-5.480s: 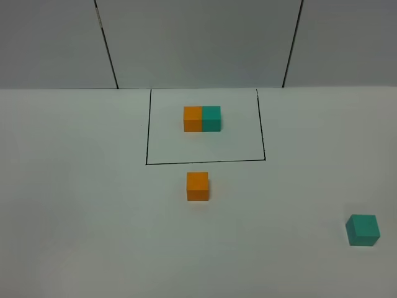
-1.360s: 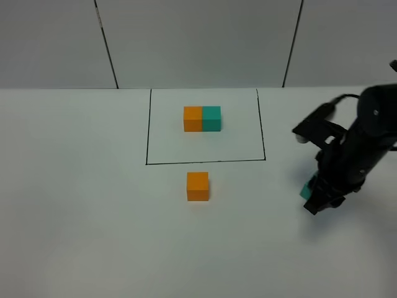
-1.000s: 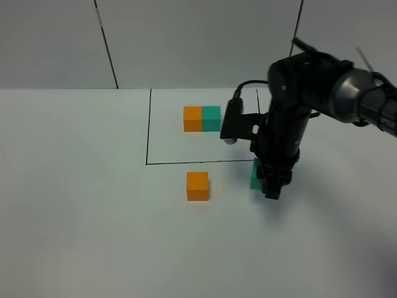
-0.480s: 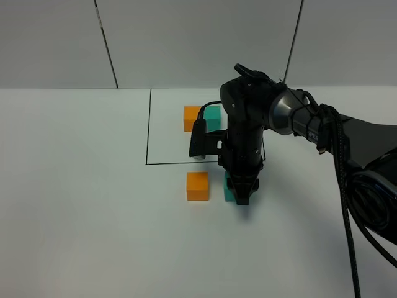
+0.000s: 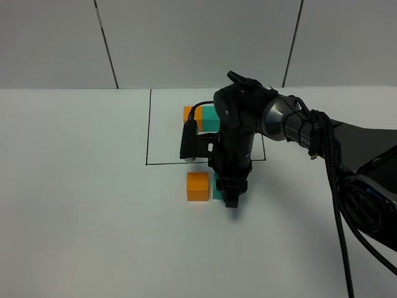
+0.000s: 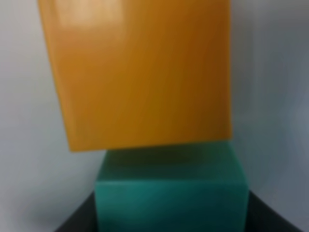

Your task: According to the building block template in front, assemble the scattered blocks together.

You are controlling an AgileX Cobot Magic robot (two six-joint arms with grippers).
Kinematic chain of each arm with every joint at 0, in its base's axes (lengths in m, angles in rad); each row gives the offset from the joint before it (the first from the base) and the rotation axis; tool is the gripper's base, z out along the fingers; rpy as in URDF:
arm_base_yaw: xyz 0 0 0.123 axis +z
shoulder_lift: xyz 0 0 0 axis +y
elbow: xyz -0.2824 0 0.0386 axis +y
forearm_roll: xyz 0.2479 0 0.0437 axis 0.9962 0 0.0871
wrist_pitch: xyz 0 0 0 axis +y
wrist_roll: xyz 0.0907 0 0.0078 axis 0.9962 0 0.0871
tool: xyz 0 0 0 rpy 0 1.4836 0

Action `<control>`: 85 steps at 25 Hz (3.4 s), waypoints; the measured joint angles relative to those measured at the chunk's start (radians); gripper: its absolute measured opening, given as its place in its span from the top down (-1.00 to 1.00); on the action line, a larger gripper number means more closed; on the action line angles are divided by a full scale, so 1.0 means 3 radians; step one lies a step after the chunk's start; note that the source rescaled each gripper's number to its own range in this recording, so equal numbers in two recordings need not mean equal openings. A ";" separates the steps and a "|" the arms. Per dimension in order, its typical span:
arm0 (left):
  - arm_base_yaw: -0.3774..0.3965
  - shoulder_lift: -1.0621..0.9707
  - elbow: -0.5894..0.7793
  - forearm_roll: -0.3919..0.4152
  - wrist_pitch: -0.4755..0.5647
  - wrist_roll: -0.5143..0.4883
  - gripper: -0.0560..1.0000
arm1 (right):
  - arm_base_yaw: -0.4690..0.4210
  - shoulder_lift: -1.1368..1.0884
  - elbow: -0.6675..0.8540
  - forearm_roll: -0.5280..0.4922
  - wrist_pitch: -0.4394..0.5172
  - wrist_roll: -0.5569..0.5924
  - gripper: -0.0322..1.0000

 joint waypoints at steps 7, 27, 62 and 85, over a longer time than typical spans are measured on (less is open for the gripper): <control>0.0000 0.0000 0.0000 0.0000 0.0000 0.0000 -0.43 | 0.0000 0.0011 -0.0018 0.0007 0.0027 -0.0169 0.48; 0.0000 0.0000 0.0000 0.0000 0.0000 0.0000 -0.43 | -0.0003 0.0012 -0.0018 0.0214 -0.0033 -0.0235 0.48; 0.0000 0.0000 0.0000 0.0000 0.0000 0.0000 -0.43 | 0.0014 -0.0386 -0.0009 0.0169 0.0010 0.0287 -0.81; 0.0000 0.0000 0.0000 0.0000 0.0000 0.0000 -0.43 | -0.1178 -0.2755 0.2454 0.0163 -0.1460 0.2654 -1.00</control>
